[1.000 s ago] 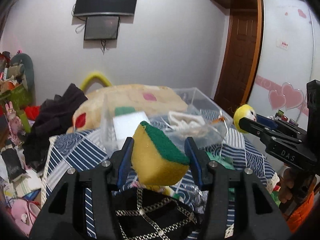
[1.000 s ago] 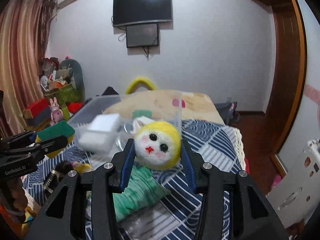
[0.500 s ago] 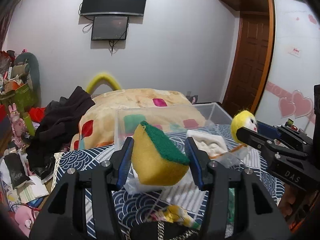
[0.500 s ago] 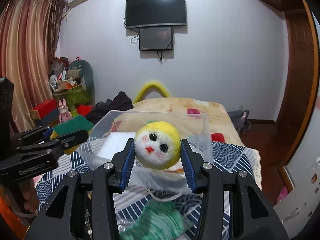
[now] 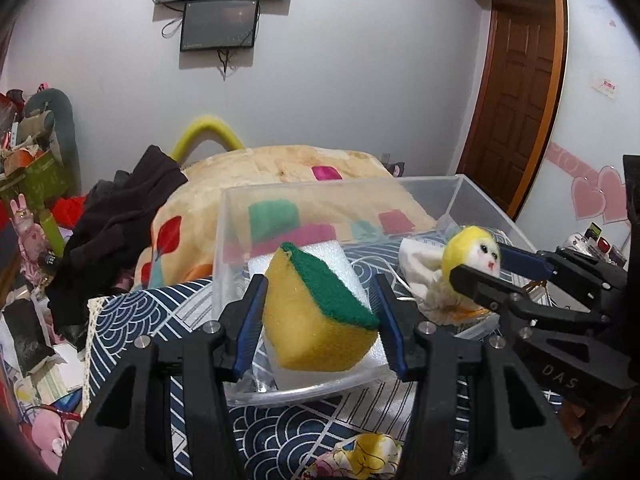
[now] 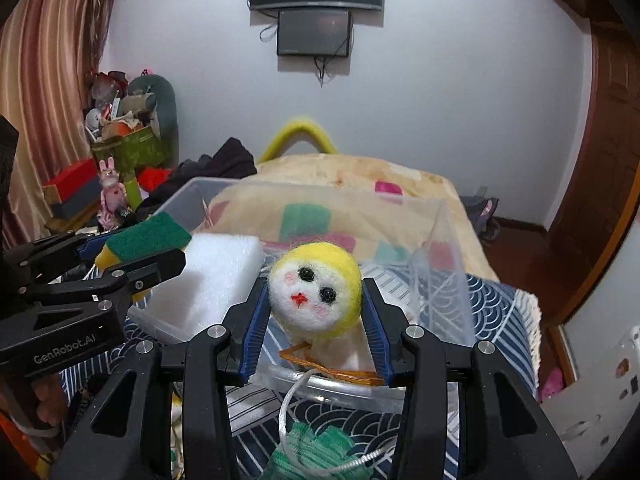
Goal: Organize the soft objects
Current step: 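Place the sponge into the clear box with the left tool while the right tool drops the ball in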
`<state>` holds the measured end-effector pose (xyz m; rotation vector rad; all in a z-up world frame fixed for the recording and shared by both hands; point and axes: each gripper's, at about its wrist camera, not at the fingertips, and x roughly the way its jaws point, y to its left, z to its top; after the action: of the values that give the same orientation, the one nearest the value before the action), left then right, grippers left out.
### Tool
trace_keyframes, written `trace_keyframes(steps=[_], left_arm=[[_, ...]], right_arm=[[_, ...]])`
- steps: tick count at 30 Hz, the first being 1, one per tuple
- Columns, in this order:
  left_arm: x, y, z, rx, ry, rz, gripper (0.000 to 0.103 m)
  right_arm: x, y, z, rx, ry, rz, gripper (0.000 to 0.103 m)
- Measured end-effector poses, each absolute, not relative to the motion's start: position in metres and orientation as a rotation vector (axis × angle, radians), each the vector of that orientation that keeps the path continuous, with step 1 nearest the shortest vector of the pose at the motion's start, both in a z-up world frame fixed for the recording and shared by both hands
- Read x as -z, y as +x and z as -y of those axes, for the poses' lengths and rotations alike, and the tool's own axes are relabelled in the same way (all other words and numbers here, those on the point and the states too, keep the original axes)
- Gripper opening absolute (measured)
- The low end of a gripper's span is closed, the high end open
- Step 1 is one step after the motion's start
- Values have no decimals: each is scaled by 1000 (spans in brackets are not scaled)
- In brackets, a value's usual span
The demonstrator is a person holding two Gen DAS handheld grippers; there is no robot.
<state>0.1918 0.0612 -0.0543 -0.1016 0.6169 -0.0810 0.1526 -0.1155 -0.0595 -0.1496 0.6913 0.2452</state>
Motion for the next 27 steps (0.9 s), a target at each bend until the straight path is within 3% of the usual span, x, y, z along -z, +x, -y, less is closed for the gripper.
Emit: trace_keyframes(steps=[8, 13, 17, 27], left_arm=[[57, 189, -55, 87, -79, -627, 59], [51, 181, -58, 85, -91, -612, 67], [40, 168, -59, 87, -88, -580, 70], [30, 119, -65, 65, -53, -508, 90]], right_arm=[[65, 151, 116, -256, -165, -712, 45], [57, 147, 119, -256, -174, -685, 55], [47, 139, 123, -257, -174, -653, 57], [26, 106, 132, -249, -180, -558, 61]])
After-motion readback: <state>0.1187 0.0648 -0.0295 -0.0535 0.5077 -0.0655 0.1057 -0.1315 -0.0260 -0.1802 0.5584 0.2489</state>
